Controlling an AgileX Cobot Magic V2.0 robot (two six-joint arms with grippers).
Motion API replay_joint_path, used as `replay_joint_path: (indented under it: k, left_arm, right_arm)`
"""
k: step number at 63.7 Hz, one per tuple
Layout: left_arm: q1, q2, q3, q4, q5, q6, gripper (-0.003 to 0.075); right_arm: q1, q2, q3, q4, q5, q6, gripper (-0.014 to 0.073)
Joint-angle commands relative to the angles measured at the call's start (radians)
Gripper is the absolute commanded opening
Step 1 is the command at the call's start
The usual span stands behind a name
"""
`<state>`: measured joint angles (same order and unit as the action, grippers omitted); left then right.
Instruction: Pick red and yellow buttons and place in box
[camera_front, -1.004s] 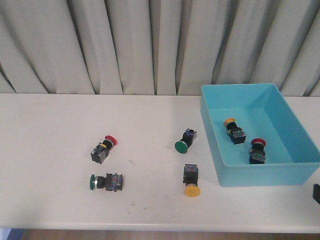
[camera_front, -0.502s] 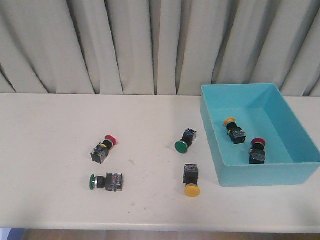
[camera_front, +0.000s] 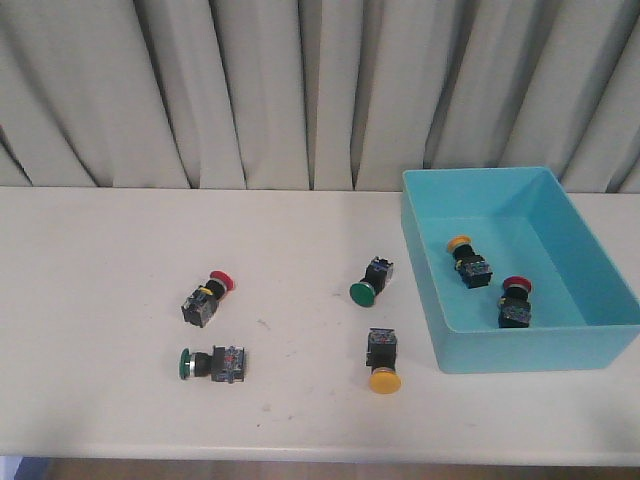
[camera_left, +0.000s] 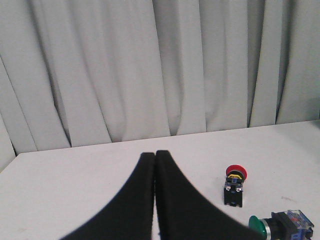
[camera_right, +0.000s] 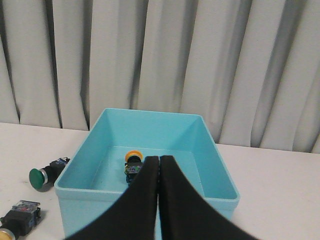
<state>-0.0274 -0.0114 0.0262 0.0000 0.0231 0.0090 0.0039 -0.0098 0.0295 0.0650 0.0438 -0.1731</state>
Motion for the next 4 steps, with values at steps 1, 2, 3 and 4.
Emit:
replay_joint_path:
  k: [1,2,3,4]
  left_arm:
    - [-0.001,-0.014,0.047,0.0,-0.081,-0.009,-0.0007]
    - [-0.001,-0.014,0.047,0.0,-0.081,-0.009,-0.0007]
    - [-0.001,-0.014,0.047,0.0,-0.081,-0.009,-0.0007]
    - [-0.001,-0.014,0.047,0.0,-0.081,-0.009,-0.0007]
  right_arm:
    - [0.0,-0.009,0.007,-0.003,-0.074,-0.005,-0.0003]
    - [0.0,-0.009,0.007,-0.003,-0.074,-0.005,-0.0003]
    - [0.0,-0.009,0.007,-0.003,-0.074,-0.005,-0.0003]
    - [0.0,-0.009,0.007,-0.003,-0.074,-0.005,-0.0003]
